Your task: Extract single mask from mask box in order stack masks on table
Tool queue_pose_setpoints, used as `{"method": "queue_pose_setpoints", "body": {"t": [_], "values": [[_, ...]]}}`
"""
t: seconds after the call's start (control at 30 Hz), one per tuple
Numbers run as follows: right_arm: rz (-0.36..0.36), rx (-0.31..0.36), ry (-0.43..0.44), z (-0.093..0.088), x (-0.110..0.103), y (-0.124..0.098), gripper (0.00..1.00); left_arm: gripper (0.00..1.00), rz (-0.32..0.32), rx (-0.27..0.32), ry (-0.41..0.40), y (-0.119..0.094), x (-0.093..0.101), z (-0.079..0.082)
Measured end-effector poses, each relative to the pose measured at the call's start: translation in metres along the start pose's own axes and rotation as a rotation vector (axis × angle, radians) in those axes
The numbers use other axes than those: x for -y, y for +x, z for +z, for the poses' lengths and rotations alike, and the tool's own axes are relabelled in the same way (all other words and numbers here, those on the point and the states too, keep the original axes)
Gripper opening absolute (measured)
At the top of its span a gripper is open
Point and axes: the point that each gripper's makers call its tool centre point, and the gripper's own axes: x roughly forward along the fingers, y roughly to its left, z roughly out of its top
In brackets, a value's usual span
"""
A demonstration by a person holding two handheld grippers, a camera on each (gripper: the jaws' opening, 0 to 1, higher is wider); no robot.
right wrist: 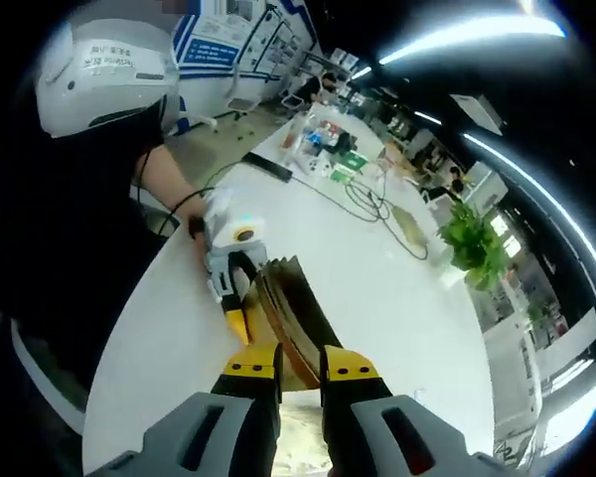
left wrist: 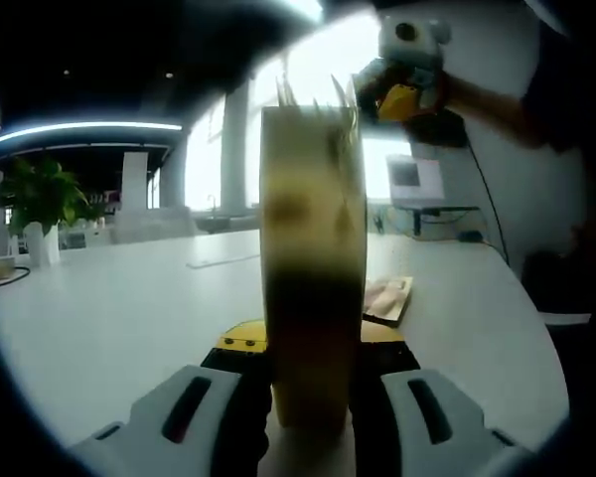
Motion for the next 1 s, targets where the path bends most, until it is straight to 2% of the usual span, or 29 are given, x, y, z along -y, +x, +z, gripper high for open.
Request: {"method": "queue_pose_setpoints", "body": {"t": [0.17, 0.43, 0.5, 0.7, 0.83, 1.0], "values": [[0.048, -0.01, -0.043, 0.011, -0.001, 0.005, 0.11, 0.2, 0.0, 0.001, 0.0, 0.0, 0.0, 0.0], [0.17, -0.104, -0.156, 0.005, -0.014, 0.022, 0.1, 0.2, -0.002, 0.003, -0.001, 0.0, 0.0, 0.0], [0.178, -0.12, -0.185, 0.005, -0.014, 0.024, 0.1, 0.2, -0.002, 0.004, -0.002, 0.0, 0.0, 0.0], [0.209, -0.114, -0.209, 0.016, -0.013, 0.029, 0.1, 0.2, -0.003, 0.006, -0.002, -0.001, -0.002, 0.0], [0.236, -0.146, -0.257, 0.014, -0.016, 0.032, 0.1, 0.2, -0.003, 0.007, -0.002, -0.001, -0.001, 0.0], [0.243, -0.142, -0.262, 0.017, -0.018, 0.034, 0.1, 0.2, -0.003, 0.009, -0.001, -0.001, -0.001, 0.001]]}}
